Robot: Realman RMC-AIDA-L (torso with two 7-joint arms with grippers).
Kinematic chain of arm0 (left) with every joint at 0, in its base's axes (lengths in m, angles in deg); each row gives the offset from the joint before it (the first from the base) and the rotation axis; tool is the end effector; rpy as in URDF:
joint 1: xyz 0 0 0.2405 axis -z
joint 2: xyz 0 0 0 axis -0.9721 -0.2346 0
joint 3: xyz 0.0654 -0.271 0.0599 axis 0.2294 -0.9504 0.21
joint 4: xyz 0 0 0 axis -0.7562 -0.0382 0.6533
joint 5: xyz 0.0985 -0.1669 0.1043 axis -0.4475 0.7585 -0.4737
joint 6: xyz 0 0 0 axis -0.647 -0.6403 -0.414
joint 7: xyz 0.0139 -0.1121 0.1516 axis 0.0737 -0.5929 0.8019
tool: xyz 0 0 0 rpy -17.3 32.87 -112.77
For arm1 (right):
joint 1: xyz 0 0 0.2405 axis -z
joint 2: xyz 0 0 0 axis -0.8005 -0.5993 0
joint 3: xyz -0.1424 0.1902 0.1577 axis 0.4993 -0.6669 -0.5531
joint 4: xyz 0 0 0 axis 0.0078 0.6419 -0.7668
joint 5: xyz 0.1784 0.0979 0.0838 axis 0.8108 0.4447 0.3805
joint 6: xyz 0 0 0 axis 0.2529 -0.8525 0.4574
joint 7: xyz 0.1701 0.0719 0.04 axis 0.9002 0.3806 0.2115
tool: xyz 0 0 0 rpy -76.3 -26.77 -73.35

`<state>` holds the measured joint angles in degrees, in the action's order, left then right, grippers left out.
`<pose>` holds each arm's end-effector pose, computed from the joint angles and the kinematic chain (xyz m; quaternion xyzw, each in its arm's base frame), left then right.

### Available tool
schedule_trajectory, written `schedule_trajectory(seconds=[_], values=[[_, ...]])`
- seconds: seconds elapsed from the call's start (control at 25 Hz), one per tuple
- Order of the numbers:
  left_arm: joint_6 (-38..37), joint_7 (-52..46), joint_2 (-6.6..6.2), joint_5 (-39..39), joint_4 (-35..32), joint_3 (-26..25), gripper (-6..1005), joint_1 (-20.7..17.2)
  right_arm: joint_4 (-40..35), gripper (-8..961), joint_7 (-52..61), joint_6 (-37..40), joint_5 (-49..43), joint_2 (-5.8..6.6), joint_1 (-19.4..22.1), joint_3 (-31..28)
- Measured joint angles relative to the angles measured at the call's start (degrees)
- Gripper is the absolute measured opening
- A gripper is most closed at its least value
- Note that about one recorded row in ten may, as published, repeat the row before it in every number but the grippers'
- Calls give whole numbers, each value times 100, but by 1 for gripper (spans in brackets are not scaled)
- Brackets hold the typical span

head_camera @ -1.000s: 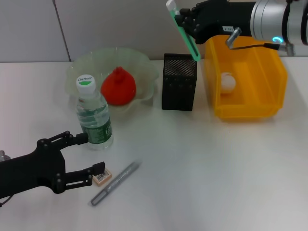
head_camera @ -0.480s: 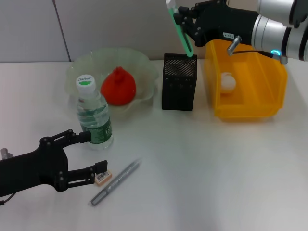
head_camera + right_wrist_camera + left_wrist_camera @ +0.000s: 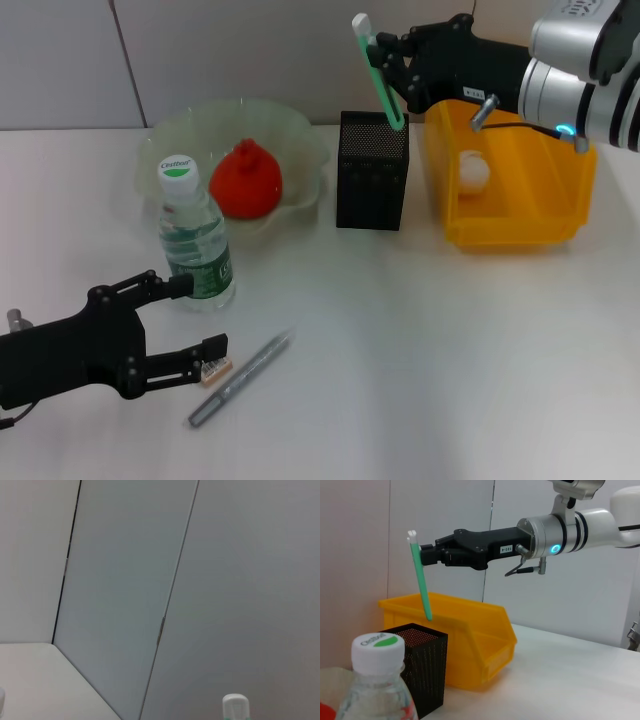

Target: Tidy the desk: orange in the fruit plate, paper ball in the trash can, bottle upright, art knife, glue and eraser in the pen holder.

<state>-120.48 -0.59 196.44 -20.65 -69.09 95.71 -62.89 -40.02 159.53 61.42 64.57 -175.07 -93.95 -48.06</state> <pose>-0.3021 0.3068 -0.0339 -0.9319 -0.1545 -0.2705 0.1858 0.1592 0.5047 -0.0389 -0.9086 0.0454 0.2165 0.3542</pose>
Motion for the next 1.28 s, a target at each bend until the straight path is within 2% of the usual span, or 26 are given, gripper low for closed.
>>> schedule_trajectory(seconds=[0.28, 1.08, 1.28], values=[[0, 7, 0, -3, 30, 0, 863, 16, -222, 100, -240, -46, 129, -17, -2, 10], [6, 9, -9, 15, 32, -12, 864, 19, -254, 103, -267, -372, 267, -36, 20, 57], [9, 9, -9, 15, 32, -8, 864, 19, -246, 319, -347, -337, 441, -36, 53, 51]])
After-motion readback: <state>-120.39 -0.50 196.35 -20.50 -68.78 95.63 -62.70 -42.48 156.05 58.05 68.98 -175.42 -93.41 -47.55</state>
